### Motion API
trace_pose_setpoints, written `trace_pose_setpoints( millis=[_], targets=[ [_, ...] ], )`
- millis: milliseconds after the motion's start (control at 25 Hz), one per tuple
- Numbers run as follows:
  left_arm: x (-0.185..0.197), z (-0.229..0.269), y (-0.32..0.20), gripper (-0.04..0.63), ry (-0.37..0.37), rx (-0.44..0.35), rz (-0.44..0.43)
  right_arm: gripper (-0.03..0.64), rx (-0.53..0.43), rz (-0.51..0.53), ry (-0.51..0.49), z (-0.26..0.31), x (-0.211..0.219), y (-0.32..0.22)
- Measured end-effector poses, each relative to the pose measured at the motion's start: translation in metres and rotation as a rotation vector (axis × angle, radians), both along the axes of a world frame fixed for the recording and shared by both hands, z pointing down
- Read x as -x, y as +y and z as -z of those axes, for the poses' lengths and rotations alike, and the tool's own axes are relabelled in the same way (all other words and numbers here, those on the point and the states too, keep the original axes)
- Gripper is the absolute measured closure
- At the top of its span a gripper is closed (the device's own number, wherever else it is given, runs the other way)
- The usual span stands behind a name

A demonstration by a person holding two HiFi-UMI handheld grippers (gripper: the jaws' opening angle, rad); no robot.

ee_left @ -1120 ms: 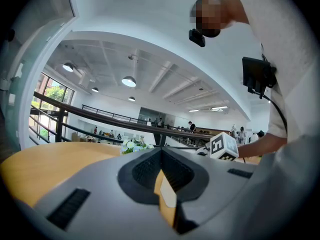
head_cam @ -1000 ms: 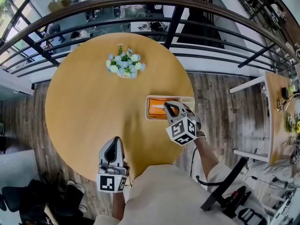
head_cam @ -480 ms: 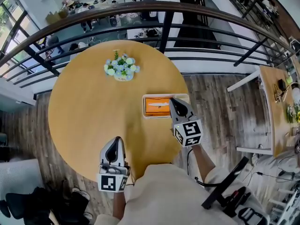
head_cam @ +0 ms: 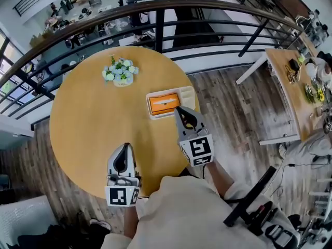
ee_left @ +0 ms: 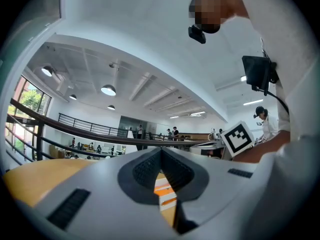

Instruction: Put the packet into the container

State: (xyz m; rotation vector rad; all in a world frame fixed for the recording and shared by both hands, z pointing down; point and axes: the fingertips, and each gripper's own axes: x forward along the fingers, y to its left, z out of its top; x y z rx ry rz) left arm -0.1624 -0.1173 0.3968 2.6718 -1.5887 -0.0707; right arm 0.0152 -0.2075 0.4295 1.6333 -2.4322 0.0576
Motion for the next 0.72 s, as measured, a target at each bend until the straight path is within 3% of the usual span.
trace_pose_setpoints(
  millis=[400, 560, 720],
  targets=[
    [-0.025, 0.005, 0.019, 0.591, -0.004, -0.033, -0.087, 0.612, -0.059, -0.07, -0.014, 0.016, -0.008, 0.055],
    [-0.037, 0.009, 0.035, 0.591, -0.018, -0.046, -0.099, 0.612, -0.108, -0.044, 0.015, 0.02, -0.009, 0.084],
    [-0.068, 0.009, 0.065, 0.591, -0.024, -0.05, -0.131, 0.613, -0.069, -0.07, -0.033, 0.013, -0.028, 0.132]
  ],
)
